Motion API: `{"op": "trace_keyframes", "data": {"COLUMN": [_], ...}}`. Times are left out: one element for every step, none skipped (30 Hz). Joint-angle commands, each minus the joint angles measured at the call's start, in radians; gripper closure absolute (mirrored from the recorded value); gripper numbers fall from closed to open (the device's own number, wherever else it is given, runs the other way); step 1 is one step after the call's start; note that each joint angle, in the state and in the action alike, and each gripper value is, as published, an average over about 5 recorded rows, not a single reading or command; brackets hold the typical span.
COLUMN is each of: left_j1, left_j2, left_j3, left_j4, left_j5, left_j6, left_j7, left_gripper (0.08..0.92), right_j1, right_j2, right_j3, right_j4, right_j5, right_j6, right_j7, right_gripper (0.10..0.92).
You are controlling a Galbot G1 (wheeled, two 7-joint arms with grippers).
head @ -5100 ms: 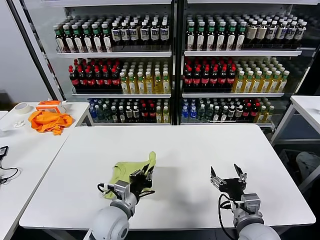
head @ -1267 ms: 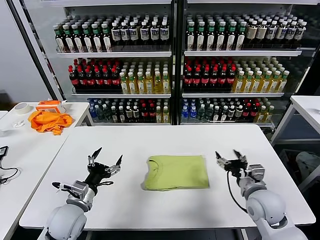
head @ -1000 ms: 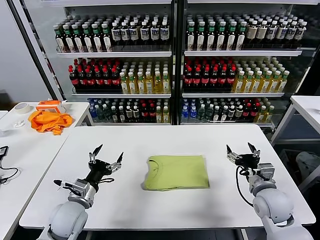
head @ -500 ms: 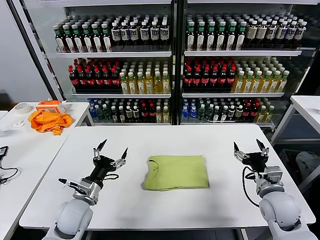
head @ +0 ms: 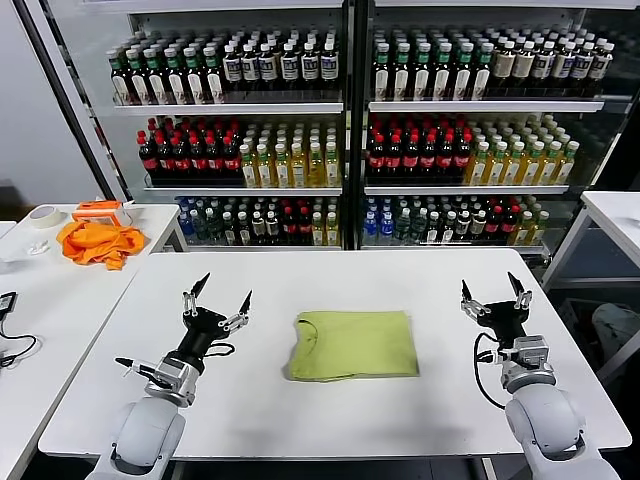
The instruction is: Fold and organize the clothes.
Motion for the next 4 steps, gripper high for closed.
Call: {"op": "trace_keyframes", "data": {"left_j1": [0.001, 0.006, 0.009, 0.013], "left_j2": [-0.011, -0.008, -0.006, -0.004], "left_j3": [-0.004, -0.003, -0.003, -0.003], "left_j4": [0.021, 0.016, 0.013, 0.009], "left_j5": [0.006, 0.002, 0.0, -0.004], "left_j6": [-0.054, -0.057, -0.057, -0.056], "left_j7": [0.012, 0.008, 0.006, 0.003], "left_gripper": [0.177, 0.177, 0.177, 0.177], "right_j1": [0.014, 0.014, 0.014, 0.014], "right_j2": [0.003, 0.005, 0.006, 0.007], "right_j3": [-0.02, -0.019, -0.019, -0.019], "right_j4": [-0.048, -0.052, -0.054, -0.056], "right_j5": [-0.025, -0.025, -0.026, -0.027], "right_j6": [0.041, 0.044, 0.046, 0.047], "right_j7": [0.001, -0.007, -0.011, -0.014], "right_gripper": [0.203, 0.203, 0.203, 0.203]}}
